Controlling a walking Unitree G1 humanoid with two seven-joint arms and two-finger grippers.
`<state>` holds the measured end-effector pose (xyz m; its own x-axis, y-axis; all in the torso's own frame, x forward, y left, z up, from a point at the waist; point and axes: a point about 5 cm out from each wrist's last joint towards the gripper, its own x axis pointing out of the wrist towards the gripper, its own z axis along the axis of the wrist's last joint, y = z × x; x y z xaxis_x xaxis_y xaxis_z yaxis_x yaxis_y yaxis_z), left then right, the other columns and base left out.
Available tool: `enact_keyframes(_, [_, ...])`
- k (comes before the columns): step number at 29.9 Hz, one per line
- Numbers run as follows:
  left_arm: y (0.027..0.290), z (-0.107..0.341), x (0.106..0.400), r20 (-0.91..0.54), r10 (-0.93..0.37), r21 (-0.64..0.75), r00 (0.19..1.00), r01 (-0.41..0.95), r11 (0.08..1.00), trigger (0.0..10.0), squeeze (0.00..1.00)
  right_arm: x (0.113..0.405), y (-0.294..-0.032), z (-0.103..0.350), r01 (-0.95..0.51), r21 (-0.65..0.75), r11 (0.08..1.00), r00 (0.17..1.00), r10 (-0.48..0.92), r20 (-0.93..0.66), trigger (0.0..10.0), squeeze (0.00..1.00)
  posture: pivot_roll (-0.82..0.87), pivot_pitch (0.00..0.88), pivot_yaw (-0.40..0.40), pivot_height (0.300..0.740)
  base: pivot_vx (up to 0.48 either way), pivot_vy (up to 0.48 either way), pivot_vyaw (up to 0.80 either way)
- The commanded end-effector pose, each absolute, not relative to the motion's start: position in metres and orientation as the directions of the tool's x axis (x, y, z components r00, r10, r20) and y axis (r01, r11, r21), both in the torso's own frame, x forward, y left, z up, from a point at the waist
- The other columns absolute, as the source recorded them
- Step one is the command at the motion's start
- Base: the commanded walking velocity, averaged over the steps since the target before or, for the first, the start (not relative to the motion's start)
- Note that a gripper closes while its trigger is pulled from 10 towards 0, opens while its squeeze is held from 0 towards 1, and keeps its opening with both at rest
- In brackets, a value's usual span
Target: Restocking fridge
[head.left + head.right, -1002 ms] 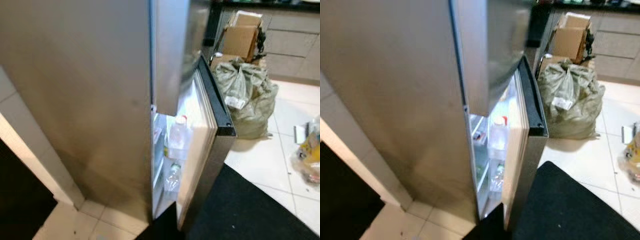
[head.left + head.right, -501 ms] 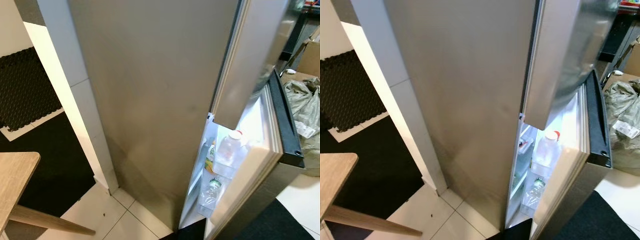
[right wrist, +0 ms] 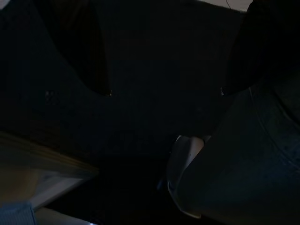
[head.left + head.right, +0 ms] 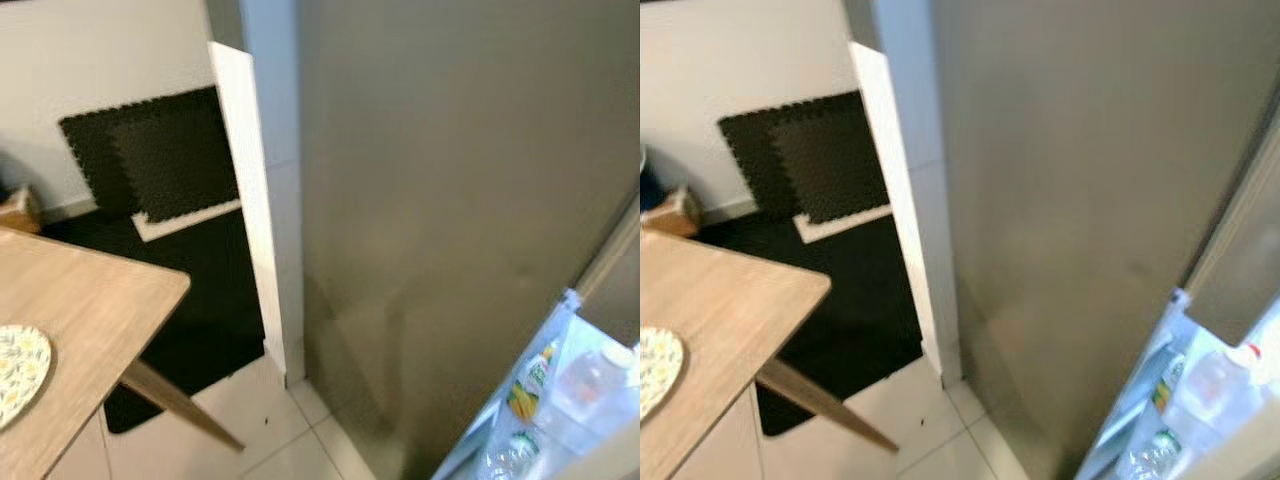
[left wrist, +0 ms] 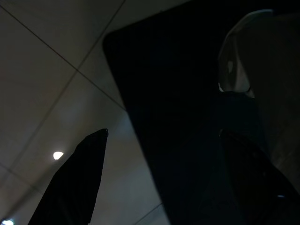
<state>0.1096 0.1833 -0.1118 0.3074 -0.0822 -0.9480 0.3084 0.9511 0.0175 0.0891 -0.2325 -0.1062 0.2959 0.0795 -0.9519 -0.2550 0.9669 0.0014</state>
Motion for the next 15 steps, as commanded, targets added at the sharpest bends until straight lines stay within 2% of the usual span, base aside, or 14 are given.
enact_keyframes(1, [0.1729,-0.1161,0.0966,-0.959,-0.118,-0.03,0.256,0.326,0.945,10.0,0.0,0.086,-0.217,-0.1097,-0.268,0.059,0.962,0.287,0.138,-0.948,10.0,0.0,-0.04,0.055,0.021,0.74,0.0,0.0,0.74])
enact_keyframes(15, [0.175,-0.116,0.0961,-0.961,-0.115,-0.026,0.253,0.329,0.944,10.0,0.0,0.0861,-0.215,-0.11,-0.267,0.069,0.961,0.286,0.148,-0.947,10.0,0.0,-0.04,0.059,0.024,0.74,0.0,0.0,0.74])
